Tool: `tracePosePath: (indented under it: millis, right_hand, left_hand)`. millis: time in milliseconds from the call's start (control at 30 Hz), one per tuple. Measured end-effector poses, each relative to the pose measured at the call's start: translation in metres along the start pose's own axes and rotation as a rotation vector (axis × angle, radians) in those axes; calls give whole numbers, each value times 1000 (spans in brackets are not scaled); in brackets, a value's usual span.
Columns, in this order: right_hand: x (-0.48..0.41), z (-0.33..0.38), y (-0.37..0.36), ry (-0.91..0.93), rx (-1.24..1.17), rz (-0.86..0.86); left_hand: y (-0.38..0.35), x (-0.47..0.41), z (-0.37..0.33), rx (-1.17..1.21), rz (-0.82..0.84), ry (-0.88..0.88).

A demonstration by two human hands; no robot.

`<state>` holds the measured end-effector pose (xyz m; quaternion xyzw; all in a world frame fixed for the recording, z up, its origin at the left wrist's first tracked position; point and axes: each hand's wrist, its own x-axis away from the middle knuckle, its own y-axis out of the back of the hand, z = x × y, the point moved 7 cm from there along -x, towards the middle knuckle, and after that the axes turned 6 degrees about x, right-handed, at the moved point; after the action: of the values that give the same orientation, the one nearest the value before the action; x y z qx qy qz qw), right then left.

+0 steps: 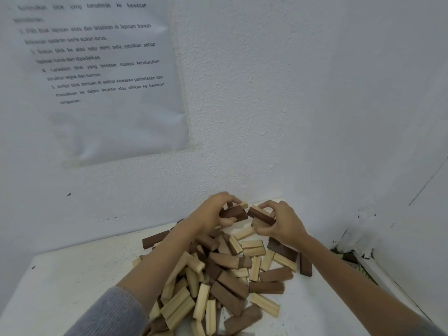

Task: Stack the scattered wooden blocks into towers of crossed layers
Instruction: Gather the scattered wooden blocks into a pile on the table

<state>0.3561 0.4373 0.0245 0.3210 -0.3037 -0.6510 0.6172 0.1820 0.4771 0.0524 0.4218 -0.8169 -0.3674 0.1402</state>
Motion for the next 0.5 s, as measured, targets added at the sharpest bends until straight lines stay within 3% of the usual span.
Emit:
tracePosePath:
  millis: [200,500]
  right_hand:
    - [19,52,-8,22,-171,107]
    - [55,114,-56,-124,-452,324]
  left_hand:
    - [39,56,-4,82,-181,-18]
    - [66,161,11,308,-479,128]
